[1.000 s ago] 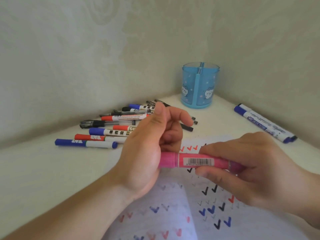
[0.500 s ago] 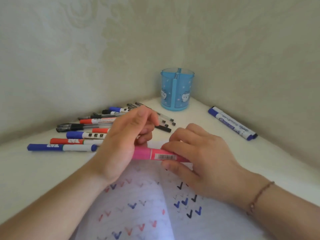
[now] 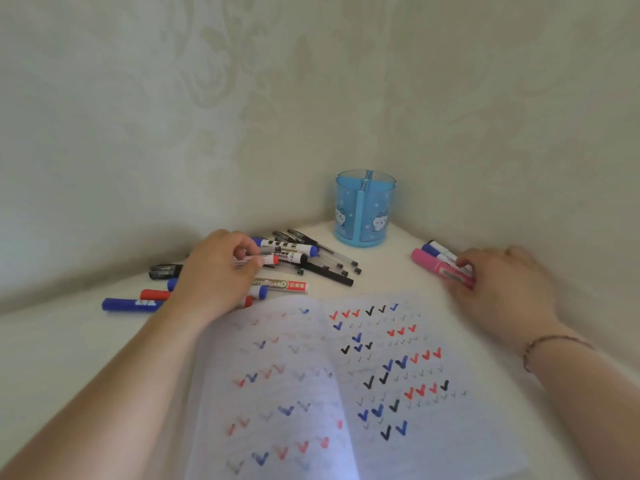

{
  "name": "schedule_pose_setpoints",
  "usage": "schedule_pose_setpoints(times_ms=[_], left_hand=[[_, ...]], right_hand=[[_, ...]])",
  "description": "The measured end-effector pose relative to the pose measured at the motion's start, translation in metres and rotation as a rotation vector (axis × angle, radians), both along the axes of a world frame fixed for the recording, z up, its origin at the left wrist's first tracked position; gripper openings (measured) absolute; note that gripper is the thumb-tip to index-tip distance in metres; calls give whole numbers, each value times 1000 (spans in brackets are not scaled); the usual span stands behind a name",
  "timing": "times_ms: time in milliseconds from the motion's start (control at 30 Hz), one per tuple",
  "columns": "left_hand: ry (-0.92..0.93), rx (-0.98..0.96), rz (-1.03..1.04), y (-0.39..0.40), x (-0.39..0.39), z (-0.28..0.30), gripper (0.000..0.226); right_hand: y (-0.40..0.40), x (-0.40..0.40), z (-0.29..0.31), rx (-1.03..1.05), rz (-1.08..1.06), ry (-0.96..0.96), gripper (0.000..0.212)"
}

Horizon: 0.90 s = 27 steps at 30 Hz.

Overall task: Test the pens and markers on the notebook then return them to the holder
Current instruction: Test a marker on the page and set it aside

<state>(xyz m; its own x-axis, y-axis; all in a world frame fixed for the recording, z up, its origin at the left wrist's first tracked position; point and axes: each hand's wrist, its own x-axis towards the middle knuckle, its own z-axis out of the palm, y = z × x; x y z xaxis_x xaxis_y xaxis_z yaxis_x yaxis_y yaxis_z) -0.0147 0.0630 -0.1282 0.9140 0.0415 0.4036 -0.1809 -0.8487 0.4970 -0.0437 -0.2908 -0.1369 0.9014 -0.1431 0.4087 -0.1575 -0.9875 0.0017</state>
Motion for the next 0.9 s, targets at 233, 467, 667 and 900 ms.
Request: schedule_pose_setpoints(times_ms=[233,467,667,900], left_hand=[[-11,-50,28,-1,-1,0,6],[-91,-119,19,0,1,3,8],[-141,-131,47,3,2,5,7],[-105,-129,11,4,4,3,7]], right_hand=[[11,0,0,10,3,30,40],[47,13,17,-34,155,55,43],[136,54,39,180,457,267,48],[163,86,17,279,407,285,38]])
